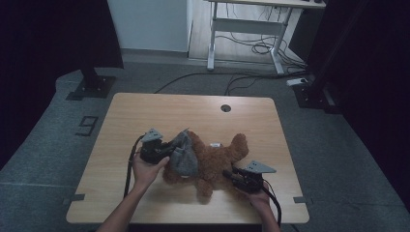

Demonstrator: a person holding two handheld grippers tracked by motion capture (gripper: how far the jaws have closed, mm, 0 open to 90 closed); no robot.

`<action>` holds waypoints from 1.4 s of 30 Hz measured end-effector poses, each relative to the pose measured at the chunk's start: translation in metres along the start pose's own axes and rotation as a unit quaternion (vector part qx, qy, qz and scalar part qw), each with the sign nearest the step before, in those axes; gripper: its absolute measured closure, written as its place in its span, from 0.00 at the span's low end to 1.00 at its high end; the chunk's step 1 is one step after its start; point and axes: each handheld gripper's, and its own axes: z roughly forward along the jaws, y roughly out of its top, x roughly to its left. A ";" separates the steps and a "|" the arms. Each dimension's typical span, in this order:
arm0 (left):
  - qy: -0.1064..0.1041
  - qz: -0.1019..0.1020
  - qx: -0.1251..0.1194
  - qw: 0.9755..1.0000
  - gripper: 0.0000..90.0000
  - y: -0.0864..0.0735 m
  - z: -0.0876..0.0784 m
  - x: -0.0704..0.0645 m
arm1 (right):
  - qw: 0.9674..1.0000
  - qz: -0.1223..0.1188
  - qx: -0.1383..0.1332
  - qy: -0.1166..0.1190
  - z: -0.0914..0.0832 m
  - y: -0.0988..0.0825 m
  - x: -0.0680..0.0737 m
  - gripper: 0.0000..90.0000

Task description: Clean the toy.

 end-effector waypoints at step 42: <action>-0.015 0.089 0.062 0.994 0.87 0.025 0.062 -0.078 | 1.000 0.003 0.003 0.001 -0.001 -0.003 -0.001 0.74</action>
